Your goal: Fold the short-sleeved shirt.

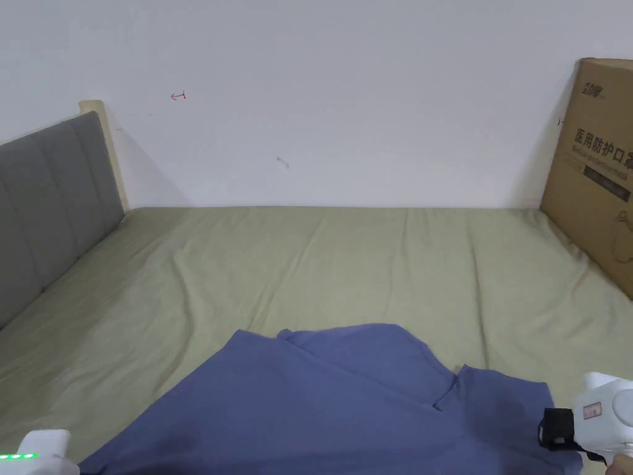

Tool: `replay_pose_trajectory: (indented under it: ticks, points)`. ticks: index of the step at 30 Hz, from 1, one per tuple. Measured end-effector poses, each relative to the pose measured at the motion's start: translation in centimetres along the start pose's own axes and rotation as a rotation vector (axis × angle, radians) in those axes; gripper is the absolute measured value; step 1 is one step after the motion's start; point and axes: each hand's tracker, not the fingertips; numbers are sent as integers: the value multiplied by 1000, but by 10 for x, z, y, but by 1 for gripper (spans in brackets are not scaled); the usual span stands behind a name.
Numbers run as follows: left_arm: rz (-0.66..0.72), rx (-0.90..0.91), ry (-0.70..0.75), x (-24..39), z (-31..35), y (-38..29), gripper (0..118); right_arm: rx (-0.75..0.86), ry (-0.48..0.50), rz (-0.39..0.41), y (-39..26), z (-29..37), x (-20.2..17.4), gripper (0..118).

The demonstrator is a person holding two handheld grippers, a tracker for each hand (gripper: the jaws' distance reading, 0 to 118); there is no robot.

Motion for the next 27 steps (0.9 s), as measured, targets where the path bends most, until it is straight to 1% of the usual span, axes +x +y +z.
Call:
replay_pose_trajectory:
  ticks: [2, 4, 6, 7, 8, 9, 10, 11, 12, 13, 14, 16, 18, 20, 23, 24, 26, 27]
  points:
    - [50, 68, -3, 2, 15, 5, 104, 31, 12, -26, 2, 10, 4, 66]
    - [74, 73, -17, 7, 28, 13, 104, 71, 39, -56, 2, 24, 7, 66]
    - [75, 118, -73, 12, 41, 19, 104, 98, 73, -66, 1, 39, 7, 65]
    - [70, 134, -80, 18, 49, 21, 104, 116, 98, -64, -2, 46, 5, 64]
    - [64, 151, -98, 23, 56, 21, 100, 125, 112, -59, -5, 52, 5, 59]
    - [59, 167, -130, 30, 63, 21, 88, 133, 120, -47, -10, 57, 4, 44]
    - [58, 176, -172, 37, 68, 19, 53, 139, 131, -27, -15, 61, 2, 18]
    - [49, 181, -220, 45, 75, 16, 18, 143, 126, -10, -25, 64, -1, 9]
    - [24, 181, -260, 54, 78, 12, 1, 142, 108, 6, -33, 65, -3, 8]
    - [12, 173, -272, 61, 76, 8, 1, 143, 100, 12, -41, 65, -4, 1]
    - [11, 171, -253, 70, 76, 2, 0, 137, 109, 13, -50, 64, -3, 1]
    - [-15, 173, -281, 86, 77, -8, 0, 122, 121, -11, -67, 59, 0, 1]
    - [-43, 128, -316, 101, 75, -14, 0, 101, 122, -34, -79, 51, 6, 1]
    - [-56, 140, -320, 110, 74, -14, 0, 88, 115, -55, -85, 48, 13, 1]
    - [-76, 155, -318, 122, 78, -9, 0, 96, 133, -75, -86, 45, 21, 1]
    - [-75, 161, -328, 124, 79, -7, 0, 100, 126, -77, -84, 44, 21, 6]
    - [-81, 164, -347, 134, 81, -1, 0, 110, 127, -71, -78, 40, 23, 57]
    - [-92, 165, -351, 139, 81, 1, 0, 111, 132, -71, -70, 38, 23, 77]
